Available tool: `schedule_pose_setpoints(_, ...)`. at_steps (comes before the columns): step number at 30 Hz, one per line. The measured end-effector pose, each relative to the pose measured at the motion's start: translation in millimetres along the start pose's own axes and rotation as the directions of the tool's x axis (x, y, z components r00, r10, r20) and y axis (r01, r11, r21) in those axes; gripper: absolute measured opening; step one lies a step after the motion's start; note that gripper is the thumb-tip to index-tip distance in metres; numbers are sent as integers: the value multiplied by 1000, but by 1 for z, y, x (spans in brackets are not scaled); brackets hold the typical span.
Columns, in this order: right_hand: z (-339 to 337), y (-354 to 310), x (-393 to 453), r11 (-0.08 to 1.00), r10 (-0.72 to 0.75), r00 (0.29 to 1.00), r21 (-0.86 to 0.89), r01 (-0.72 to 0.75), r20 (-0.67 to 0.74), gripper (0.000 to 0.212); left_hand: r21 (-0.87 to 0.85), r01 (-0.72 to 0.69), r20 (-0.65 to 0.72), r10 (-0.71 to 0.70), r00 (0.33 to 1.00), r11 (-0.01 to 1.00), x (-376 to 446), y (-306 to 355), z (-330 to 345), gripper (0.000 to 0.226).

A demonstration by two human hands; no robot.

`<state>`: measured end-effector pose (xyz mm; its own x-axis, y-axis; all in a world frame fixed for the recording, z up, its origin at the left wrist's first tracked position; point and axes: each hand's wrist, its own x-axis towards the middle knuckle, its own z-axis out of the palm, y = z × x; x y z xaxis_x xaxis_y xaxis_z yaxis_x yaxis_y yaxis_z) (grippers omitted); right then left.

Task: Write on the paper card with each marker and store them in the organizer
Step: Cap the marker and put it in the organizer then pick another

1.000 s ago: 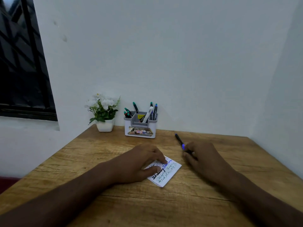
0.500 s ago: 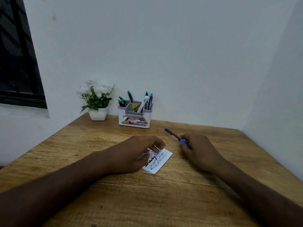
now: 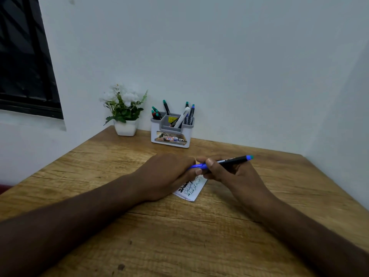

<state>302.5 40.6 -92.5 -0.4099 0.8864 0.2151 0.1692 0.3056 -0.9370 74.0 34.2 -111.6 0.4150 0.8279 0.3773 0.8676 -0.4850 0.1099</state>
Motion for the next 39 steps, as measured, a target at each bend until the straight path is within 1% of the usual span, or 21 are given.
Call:
schedule_pose_setpoints(2,-1,0,0,1000,-12,1000,-16,12,-10,28,20,-16,-3,17,1000,1000,0,1,-1,55)
schedule_pose_setpoints(4,0,2,0,1000,-12,1000,25,12,-4,21,20,-39,-1,39,999,999,0,2,-3,47)
schedule_pose_setpoints(7,3,5,1,988,23,999,150,-27,25,30,36,-63,24,62,998,997,1,1,-4,35)
schedule_pose_setpoints(9,5,7,2,969,36,997,240,-50,61,37,16,-85,5,85,996,996,2,-3,-4,35)
schedule_pose_setpoints(12,5,5,1,911,42,995,405,-75,89,37,-48,-110,-13,110,994,993,1,-11,-4,40)
schedule_pose_setpoints(14,2,3,3,862,34,995,502,-77,94,37,-115,-112,-10,112,994,987,-1,-15,-5,31)
schedule_pose_setpoints(15,-2,1,5,866,32,996,495,-67,78,37,-127,-112,-8,112,994,986,-1,-16,-6,28)
schedule_pose_setpoints(17,-10,-1,9,905,32,999,423,-40,25,44,-136,-118,-2,119,993,984,-1,-15,-8,29)
schedule_pose_setpoints(19,-17,-2,13,936,31,997,353,-5,-69,49,-180,-133,27,140,990,975,-2,-14,-9,31)
schedule_pose_setpoints(20,-20,-3,14,940,31,993,342,10,-114,49,-217,-141,43,154,987,966,-2,-15,-11,27)
schedule_pose_setpoints(22,-23,-1,15,935,54,984,355,9,-168,49,-303,-147,100,185,978,942,-4,-20,-11,5)
schedule_pose_setpoints(24,-21,0,14,924,85,989,382,-32,-124,46,-327,-146,115,193,974,934,-5,-21,-11,20)
schedule_pose_setpoints(26,-16,1,10,925,95,995,369,-89,1,33,-325,-137,113,182,977,936,-4,-23,-9,32)
schedule_pose_setpoints(28,-11,0,4,958,94,988,260,-124,124,4,-314,-132,108,173,979,940,-4,-24,-8,34)
schedule_pose_setpoints(29,-9,1,1,981,82,987,165,-105,140,9,-309,-132,111,174,978,942,-3,-24,-7,35)
schedule_pose_setpoints(30,-7,2,-1,995,78,988,54,-86,136,12,-302,-140,111,181,977,943,-3,-24,-7,34)
schedule_pose_setpoints(32,-2,3,-4,993,57,994,-111,-46,92,7,-296,-153,108,192,975,943,-4,-24,-7,30)
schedule_pose_setpoints(34,4,3,-6,983,36,997,-181,-24,62,3,-282,-150,117,189,975,948,-4,-25,-8,34)
schedule_pose_setpoints(36,7,2,-7,971,0,999,-237,11,47,7,-271,-135,145,179,973,953,-4,-27,-9,44)
schedule_pose_setpoints(37,8,3,-6,965,-15,999,-261,27,48,9,-266,-137,155,182,971,954,-4,-27,-9,45)
schedule_pose_setpoints(39,9,1,-7,951,-28,997,-304,48,67,9,-261,-160,142,202,969,952,-5,-28,-9,39)
